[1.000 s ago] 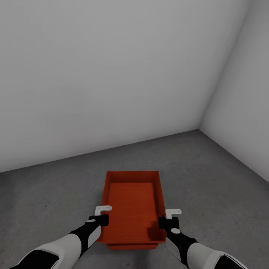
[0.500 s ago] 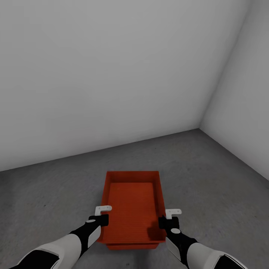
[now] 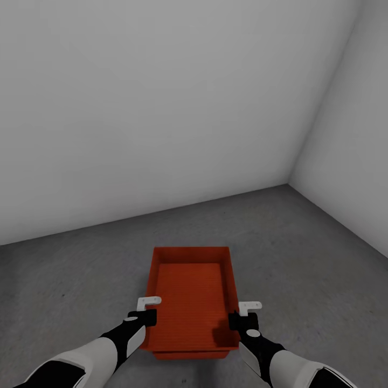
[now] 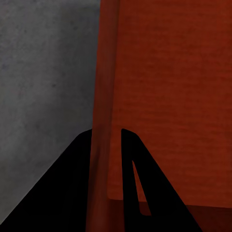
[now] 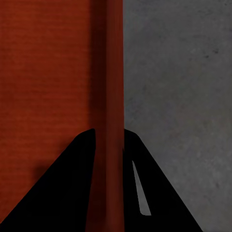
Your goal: Move the two storage containers from the living room to the garage. In the garage, place one container on the floor and stack the other container on top of it (either order is fine).
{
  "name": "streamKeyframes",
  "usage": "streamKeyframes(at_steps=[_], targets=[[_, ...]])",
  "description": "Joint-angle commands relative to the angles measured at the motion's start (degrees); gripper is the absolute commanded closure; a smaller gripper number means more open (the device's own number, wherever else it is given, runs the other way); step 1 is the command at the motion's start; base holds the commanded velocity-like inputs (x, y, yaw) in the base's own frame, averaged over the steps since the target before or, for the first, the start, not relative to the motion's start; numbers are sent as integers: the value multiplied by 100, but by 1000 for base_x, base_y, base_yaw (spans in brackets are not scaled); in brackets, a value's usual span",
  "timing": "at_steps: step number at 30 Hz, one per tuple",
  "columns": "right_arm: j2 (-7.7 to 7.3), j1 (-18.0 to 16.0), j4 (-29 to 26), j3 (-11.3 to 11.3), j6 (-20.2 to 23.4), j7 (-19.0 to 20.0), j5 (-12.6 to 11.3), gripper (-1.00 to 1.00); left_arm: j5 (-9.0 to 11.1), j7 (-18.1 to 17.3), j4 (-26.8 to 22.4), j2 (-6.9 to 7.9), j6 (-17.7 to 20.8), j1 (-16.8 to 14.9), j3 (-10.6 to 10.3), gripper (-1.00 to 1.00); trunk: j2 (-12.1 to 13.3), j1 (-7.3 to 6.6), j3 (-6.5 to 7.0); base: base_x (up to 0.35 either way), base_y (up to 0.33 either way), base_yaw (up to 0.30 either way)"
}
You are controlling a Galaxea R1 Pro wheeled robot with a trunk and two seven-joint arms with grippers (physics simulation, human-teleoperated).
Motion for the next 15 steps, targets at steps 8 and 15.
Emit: streamKeyframes(at_steps=[8, 15], targets=[[-1, 1, -4, 114, 17, 40, -61, 100, -16, 462, -15, 55, -145, -11, 376, 100, -325, 176, -149, 0, 0, 0], [-1, 1, -4, 114, 17, 40, -57, 100, -16, 462, -15, 55, -145, -11, 376, 100, -606, 330, -274, 0, 0, 0]])
